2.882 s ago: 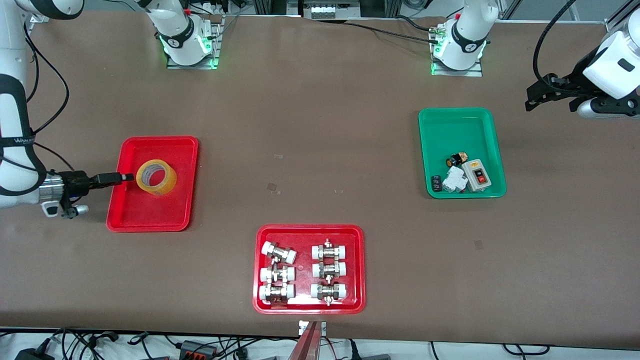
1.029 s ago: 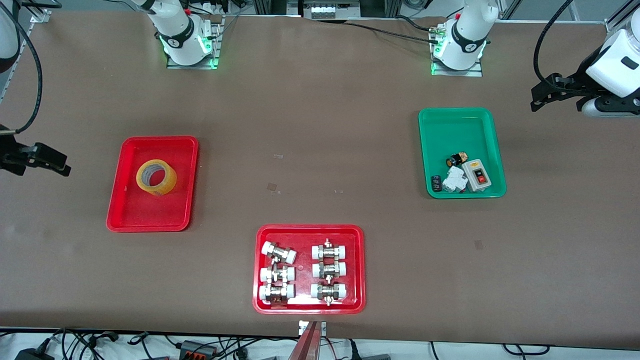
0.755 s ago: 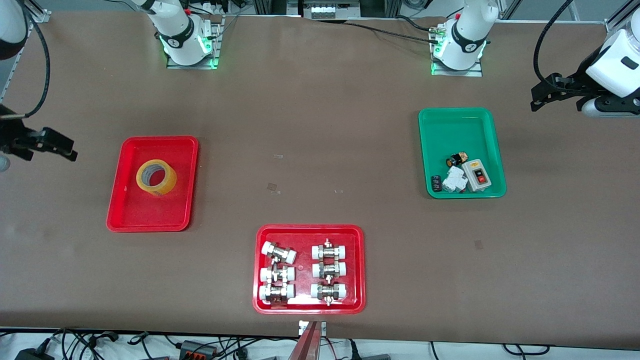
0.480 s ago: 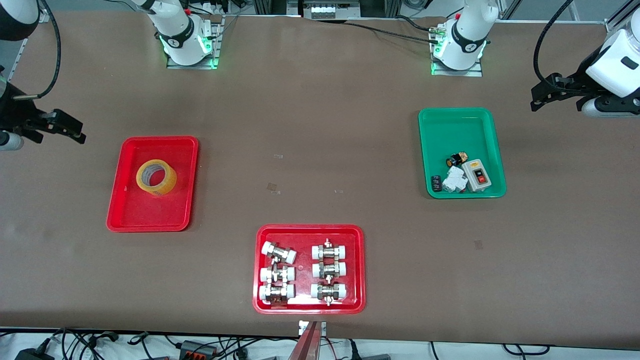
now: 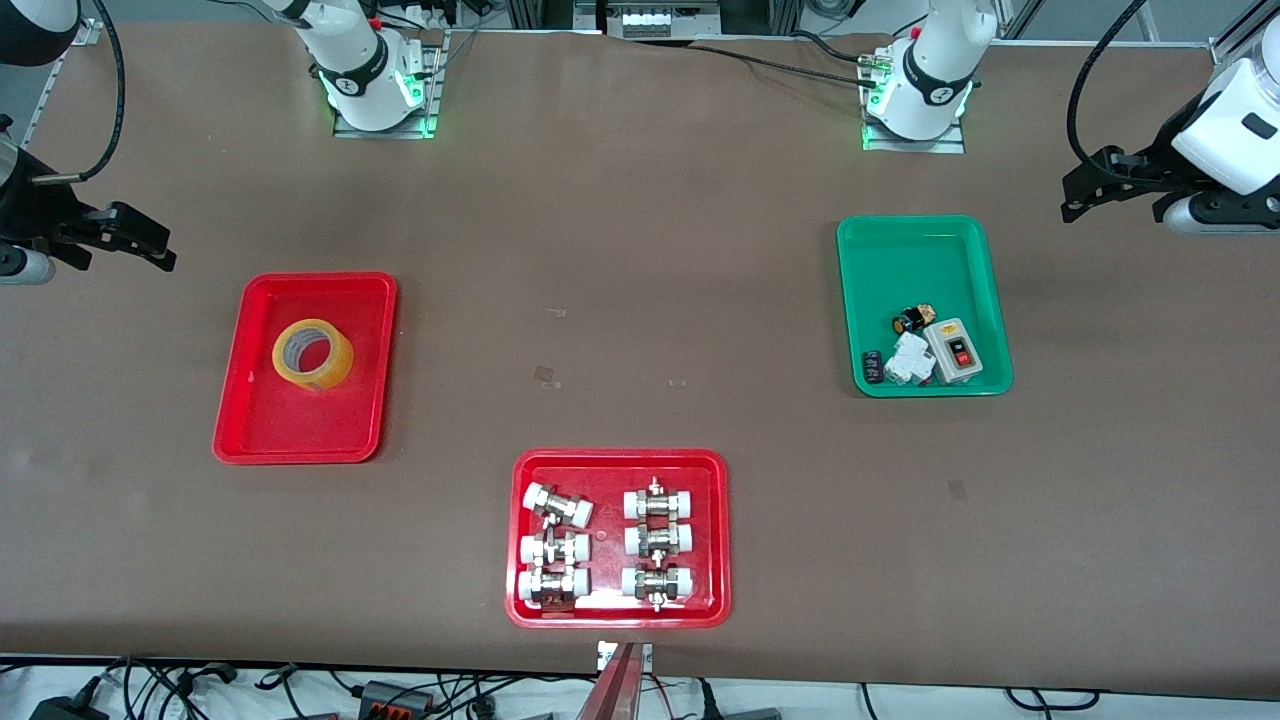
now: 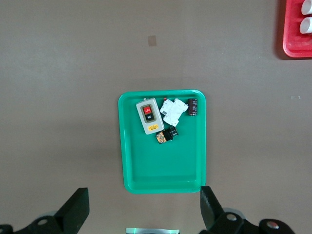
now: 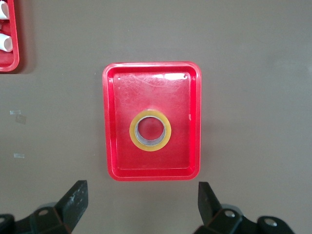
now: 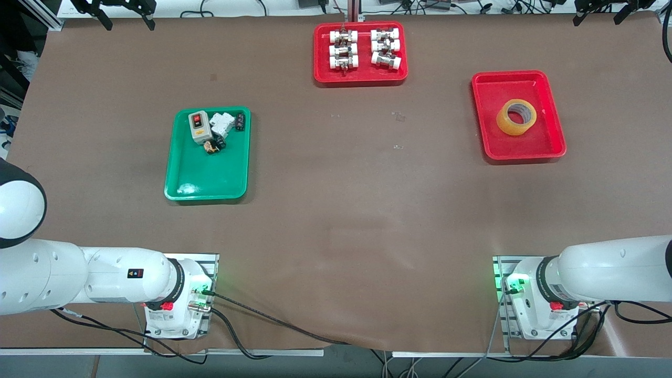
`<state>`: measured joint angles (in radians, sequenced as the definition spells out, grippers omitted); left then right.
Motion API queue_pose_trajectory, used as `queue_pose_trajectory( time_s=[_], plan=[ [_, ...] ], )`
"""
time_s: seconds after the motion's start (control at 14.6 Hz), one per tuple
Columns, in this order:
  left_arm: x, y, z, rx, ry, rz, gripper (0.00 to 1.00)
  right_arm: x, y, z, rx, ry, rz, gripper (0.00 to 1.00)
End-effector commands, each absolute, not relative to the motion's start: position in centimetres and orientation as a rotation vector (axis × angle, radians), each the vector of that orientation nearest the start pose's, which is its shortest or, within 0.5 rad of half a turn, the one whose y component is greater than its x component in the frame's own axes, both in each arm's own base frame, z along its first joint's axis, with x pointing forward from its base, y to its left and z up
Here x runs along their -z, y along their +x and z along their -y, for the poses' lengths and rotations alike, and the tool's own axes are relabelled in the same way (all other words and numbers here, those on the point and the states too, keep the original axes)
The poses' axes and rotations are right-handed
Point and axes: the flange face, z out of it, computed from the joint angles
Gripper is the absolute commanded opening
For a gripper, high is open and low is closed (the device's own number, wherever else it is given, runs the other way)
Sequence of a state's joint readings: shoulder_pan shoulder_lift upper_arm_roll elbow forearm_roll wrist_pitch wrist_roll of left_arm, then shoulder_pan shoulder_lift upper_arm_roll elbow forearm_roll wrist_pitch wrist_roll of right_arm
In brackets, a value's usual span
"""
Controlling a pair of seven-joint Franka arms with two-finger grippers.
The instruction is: Left arm passes tape to right arm into tray
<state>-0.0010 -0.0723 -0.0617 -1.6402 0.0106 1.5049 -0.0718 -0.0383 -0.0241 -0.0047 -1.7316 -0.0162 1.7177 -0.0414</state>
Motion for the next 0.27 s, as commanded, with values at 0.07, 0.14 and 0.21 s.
queue_pose_trajectory(
  time_s=[0.07, 0.14, 0.21],
  plan=[
    [-63.15, 52.27, 3.03, -0.099, -3.098, 0.003, 1.00, -58.38, 54.45, 2.61, 0.043, -3.153, 0.000, 1.00],
    [-63.15, 52.27, 3.03, -0.099, -3.098, 0.003, 1.00, -58.29, 54.42, 2.61, 0.038, -3.153, 0.000, 1.00],
    [-63.15, 52.27, 3.03, -0.099, -3.098, 0.003, 1.00, -58.34, 54.40, 2.61, 0.036, -3.153, 0.000, 1.00]
  ],
)
